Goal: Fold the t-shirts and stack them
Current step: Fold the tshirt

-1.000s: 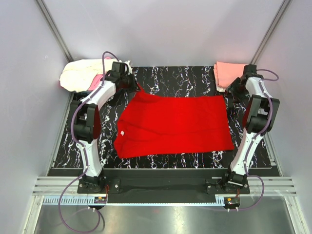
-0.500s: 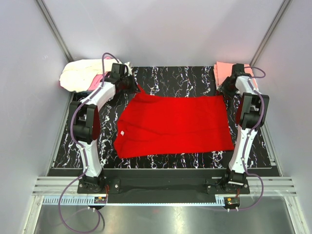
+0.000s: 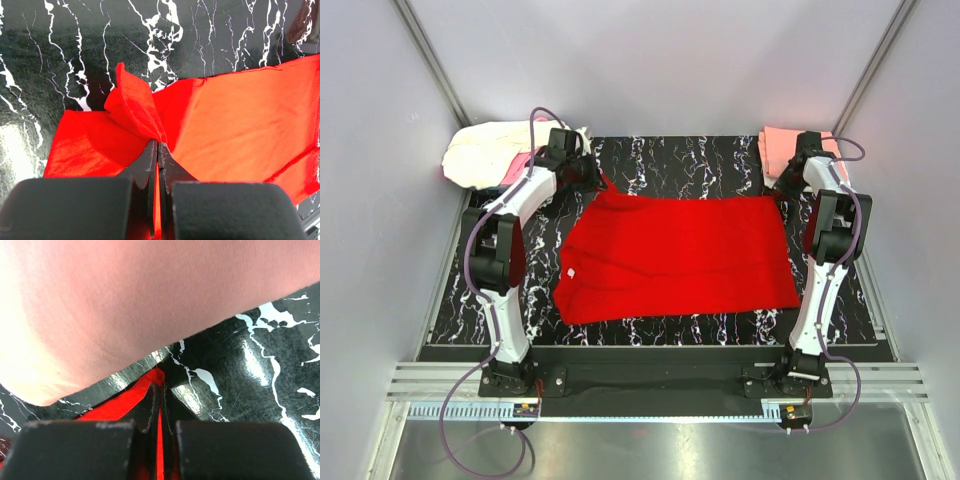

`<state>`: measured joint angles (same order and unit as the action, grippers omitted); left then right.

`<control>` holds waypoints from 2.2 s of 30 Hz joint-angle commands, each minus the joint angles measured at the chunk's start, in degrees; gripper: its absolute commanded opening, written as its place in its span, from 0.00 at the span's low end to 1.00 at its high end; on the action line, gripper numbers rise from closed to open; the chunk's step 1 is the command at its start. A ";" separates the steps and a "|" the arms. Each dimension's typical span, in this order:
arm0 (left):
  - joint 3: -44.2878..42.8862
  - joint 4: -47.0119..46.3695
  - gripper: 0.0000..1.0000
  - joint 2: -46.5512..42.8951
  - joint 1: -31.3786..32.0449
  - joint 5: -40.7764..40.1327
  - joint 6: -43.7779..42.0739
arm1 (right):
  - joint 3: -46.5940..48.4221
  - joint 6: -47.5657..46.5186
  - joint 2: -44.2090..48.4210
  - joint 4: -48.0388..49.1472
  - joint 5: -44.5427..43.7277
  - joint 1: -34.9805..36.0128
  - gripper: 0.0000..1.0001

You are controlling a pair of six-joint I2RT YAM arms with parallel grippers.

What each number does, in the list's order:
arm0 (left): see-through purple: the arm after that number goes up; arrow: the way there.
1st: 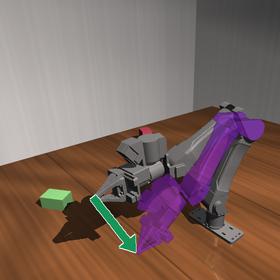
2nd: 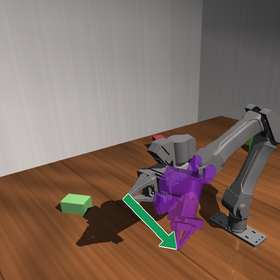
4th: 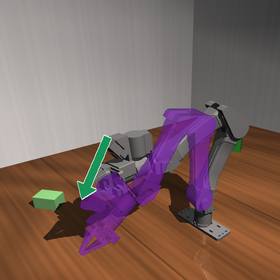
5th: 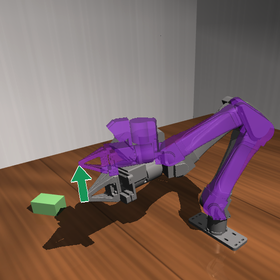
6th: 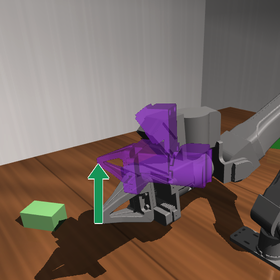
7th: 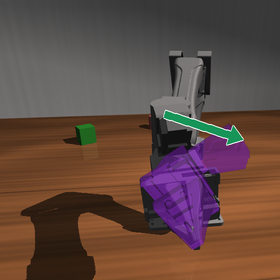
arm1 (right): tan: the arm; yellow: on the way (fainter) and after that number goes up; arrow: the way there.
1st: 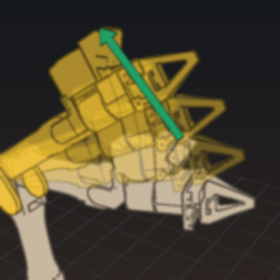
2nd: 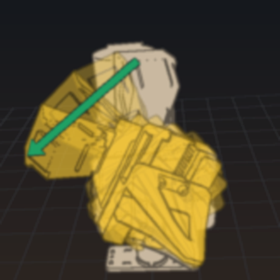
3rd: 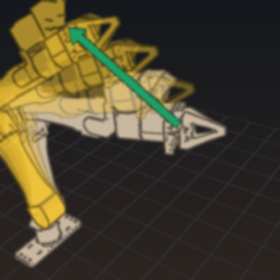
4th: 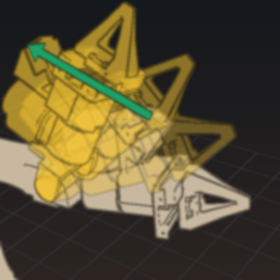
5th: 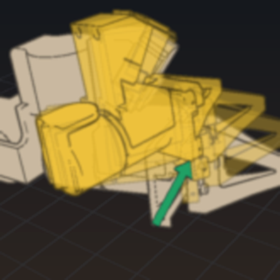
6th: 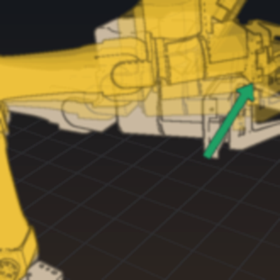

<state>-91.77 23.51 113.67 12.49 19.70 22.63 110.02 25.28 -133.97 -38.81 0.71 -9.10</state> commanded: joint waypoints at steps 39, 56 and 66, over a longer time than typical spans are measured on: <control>14.23 11.48 0.00 -23.40 1.04 -4.85 -6.63 | -25.37 -0.05 32.19 0.22 -2.90 -1.62 0.00; 25.05 12.79 0.00 -32.10 1.04 -9.77 -8.13 | -36.54 0.30 36.33 2.51 -2.73 -4.70 0.00; 29.27 15.69 0.00 -35.97 1.04 -10.21 -8.22 | -40.84 0.91 38.17 2.86 -4.40 -4.78 0.00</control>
<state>-63.61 38.09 81.23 13.47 11.27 15.57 70.08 25.76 -99.35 -37.47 -0.84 -13.56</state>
